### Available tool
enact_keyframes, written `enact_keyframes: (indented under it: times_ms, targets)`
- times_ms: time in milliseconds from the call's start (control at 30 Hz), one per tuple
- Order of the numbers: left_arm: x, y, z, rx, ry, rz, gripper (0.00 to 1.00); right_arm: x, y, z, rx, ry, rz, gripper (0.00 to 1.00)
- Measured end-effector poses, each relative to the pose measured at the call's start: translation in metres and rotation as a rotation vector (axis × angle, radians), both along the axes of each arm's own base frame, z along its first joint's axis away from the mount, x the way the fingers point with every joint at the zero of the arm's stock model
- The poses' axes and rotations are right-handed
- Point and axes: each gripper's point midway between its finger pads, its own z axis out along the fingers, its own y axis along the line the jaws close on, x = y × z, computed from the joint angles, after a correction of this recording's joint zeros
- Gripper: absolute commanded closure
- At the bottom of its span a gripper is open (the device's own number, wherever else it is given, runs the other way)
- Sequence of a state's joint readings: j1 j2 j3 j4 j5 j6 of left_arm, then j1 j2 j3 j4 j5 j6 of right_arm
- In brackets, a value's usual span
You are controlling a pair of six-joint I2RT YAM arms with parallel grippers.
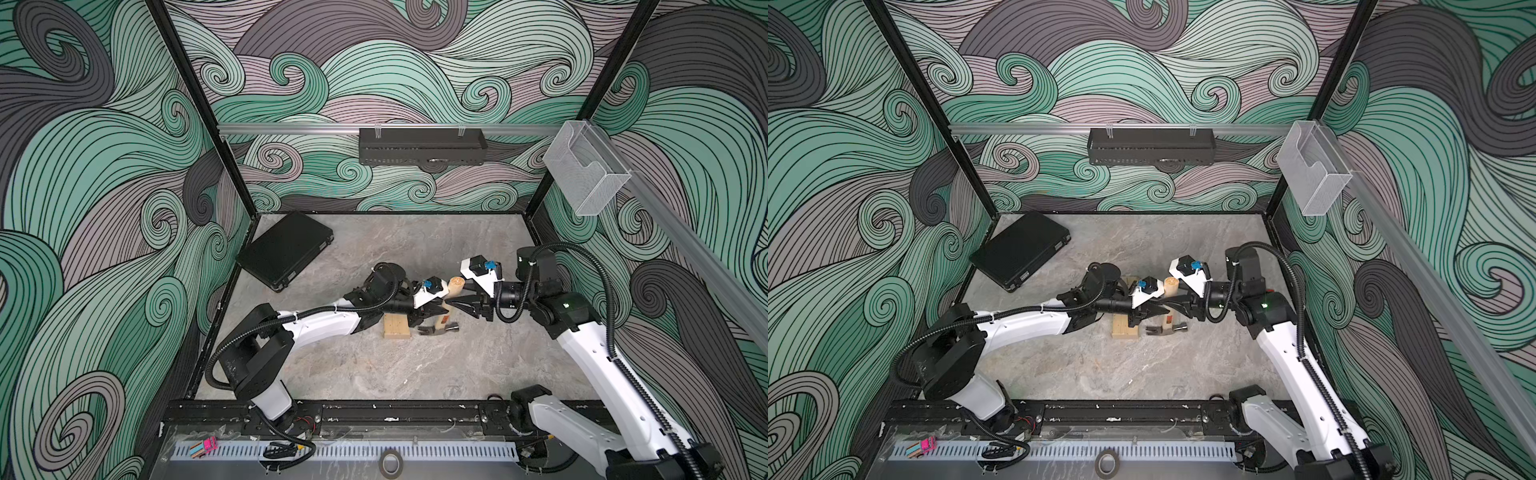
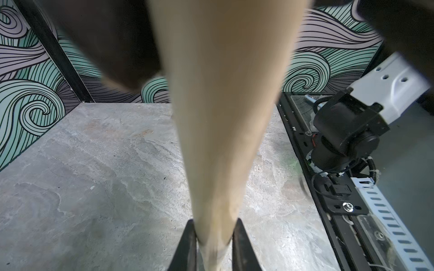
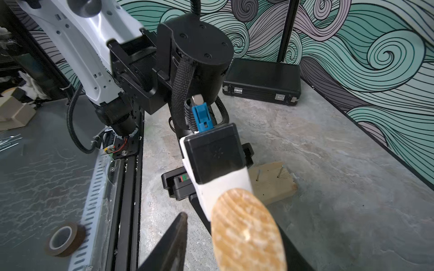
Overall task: Use a claw hammer to pull out a nail
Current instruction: Pick up the hammer at the center of the board.
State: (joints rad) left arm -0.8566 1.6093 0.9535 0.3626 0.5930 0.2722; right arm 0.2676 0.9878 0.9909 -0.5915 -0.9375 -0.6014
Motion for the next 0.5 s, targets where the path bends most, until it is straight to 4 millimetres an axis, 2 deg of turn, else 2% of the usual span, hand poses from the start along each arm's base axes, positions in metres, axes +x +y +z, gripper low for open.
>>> enact_keyframes:
  times_ms: [500]
  targets:
    - [-0.006, 0.0036, -0.0007, 0.002, 0.01, -0.053, 0.99, -0.0012, 0.0031, -0.0021, -0.019, -0.074, 0.085, 0.76]
